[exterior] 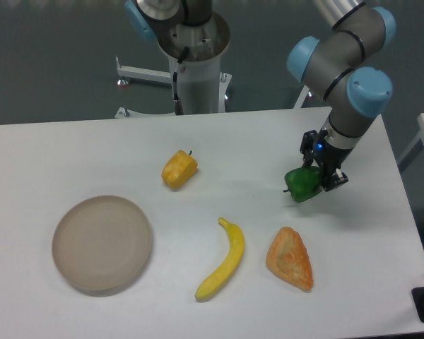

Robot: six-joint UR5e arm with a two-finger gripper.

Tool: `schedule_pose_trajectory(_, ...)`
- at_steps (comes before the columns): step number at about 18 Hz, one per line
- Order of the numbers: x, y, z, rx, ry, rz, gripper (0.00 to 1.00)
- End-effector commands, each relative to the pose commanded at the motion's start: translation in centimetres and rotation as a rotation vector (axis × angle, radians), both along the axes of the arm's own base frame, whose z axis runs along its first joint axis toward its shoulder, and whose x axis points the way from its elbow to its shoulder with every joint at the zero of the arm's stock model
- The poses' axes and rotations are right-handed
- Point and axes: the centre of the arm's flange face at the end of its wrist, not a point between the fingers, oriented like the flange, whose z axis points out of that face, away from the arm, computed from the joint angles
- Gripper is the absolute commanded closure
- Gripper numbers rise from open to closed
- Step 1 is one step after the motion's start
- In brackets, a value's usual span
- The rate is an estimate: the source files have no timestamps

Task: Place the green pepper on the table
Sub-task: 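Carry the green pepper over the table and lower it toward the surface, then open the gripper to release the green pepper and raise it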

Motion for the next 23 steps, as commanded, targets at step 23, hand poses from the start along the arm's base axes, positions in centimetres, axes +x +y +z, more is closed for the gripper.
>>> schedule_pose_trajectory(23,1.9,-1.7,-3.4,-0.009,-0.148,0.192,0.66)
